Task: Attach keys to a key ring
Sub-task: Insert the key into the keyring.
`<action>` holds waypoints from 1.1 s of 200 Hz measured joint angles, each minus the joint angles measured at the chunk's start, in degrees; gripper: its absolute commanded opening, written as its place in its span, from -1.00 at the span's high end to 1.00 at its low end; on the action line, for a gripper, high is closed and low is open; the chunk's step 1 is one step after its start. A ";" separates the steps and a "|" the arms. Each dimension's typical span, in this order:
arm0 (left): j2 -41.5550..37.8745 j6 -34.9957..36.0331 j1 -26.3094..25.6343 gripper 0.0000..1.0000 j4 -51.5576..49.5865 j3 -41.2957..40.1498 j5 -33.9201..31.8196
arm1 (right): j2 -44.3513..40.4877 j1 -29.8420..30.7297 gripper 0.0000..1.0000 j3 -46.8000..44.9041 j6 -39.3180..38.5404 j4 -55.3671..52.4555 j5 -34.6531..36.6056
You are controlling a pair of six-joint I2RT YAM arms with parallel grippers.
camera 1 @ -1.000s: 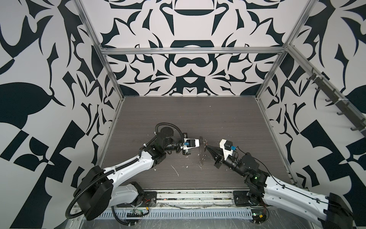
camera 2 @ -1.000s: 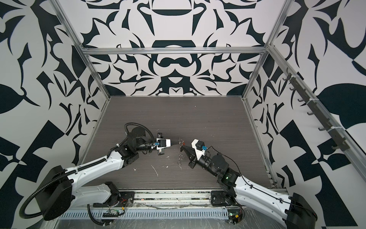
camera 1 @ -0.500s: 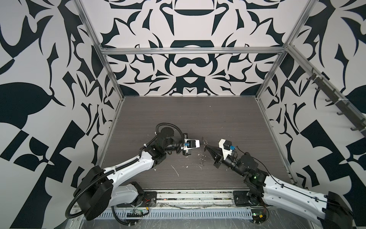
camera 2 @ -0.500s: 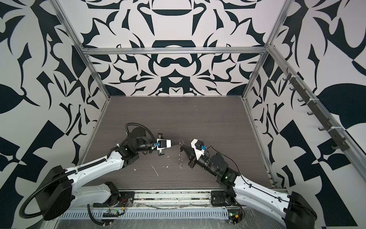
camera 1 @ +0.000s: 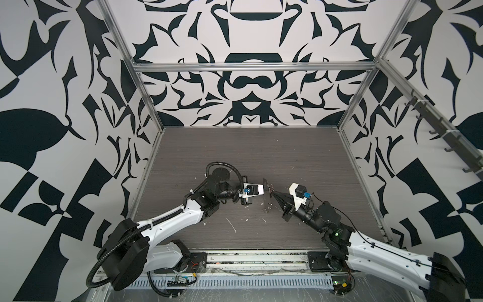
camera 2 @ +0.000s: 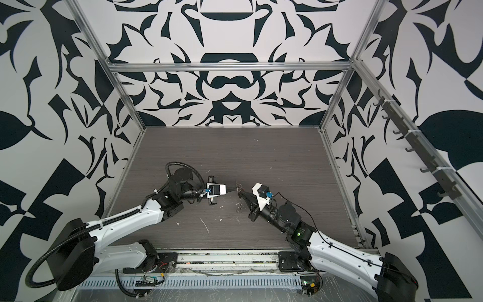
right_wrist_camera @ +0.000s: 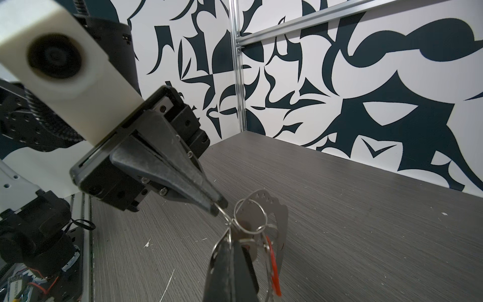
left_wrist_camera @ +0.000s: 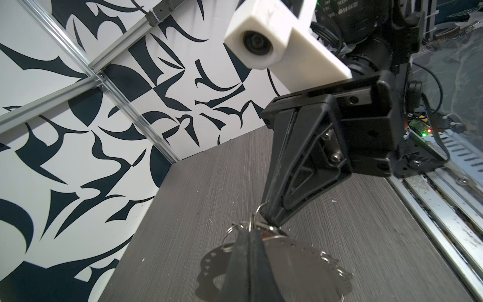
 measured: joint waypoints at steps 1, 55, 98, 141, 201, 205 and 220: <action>0.00 0.00 -0.02 1.00 0.00 0.00 0.00 | 0.00 0.00 1.00 0.00 0.00 0.00 0.00; 0.00 0.13 -0.09 1.00 -0.04 0.00 0.00 | -0.57 0.00 1.00 0.00 0.00 0.24 -0.15; 0.00 0.15 -0.13 1.00 -0.11 0.00 -0.04 | -0.76 0.00 1.00 0.00 0.00 0.42 -0.22; 0.00 0.17 -0.37 1.00 -0.17 0.00 -0.28 | -0.48 0.02 1.00 0.00 -0.04 0.37 0.46; 0.00 0.17 -0.66 1.00 -0.04 0.00 -0.92 | -0.07 0.15 1.00 -0.04 0.02 0.17 3.98; 0.00 0.17 -0.70 1.00 -0.02 0.00 -0.98 | -0.13 0.20 1.00 -0.04 0.02 0.17 4.09; 0.00 0.17 -0.76 1.00 0.04 0.00 -1.07 | -0.35 0.24 1.00 -0.11 0.04 0.13 4.37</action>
